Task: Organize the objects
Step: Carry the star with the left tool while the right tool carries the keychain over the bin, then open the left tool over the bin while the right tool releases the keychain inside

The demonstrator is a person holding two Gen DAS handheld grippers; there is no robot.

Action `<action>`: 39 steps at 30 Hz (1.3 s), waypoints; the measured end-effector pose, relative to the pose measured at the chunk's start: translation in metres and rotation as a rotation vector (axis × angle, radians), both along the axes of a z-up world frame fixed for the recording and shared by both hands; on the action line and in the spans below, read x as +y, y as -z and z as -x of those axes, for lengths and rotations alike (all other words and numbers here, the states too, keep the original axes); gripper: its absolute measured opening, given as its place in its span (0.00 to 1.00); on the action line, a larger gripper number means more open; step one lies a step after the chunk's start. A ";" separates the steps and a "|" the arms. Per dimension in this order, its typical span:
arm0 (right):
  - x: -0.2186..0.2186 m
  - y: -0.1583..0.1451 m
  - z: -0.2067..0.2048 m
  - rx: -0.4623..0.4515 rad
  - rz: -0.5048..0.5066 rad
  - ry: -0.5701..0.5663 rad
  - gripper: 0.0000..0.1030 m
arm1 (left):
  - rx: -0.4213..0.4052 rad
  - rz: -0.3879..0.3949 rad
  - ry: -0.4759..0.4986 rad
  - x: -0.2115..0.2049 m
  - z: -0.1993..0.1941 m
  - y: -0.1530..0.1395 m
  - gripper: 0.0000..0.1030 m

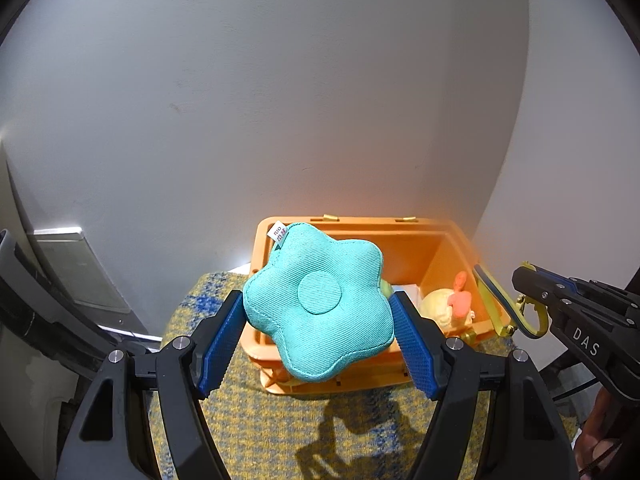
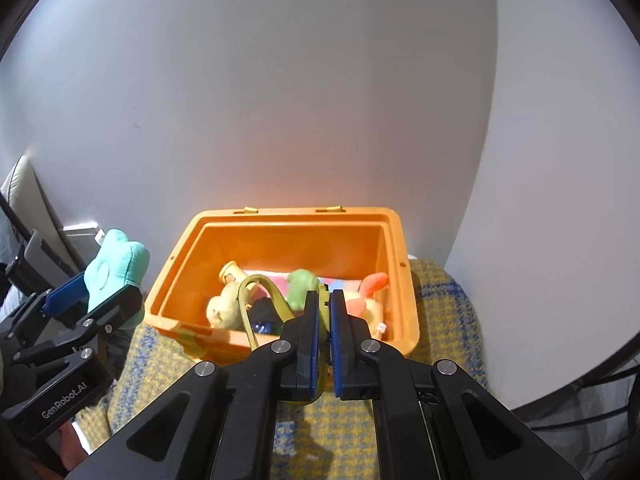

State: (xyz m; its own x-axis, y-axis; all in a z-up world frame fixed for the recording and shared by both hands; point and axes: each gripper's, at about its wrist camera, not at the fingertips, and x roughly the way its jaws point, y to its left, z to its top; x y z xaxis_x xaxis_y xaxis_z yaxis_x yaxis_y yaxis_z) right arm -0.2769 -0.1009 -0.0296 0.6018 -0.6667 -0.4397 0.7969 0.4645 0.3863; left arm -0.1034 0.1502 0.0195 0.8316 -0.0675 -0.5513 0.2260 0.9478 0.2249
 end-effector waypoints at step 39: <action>-0.089 0.008 -0.038 0.022 -0.023 -0.019 0.49 | 0.075 -0.030 0.074 -0.033 -0.075 0.035 0.73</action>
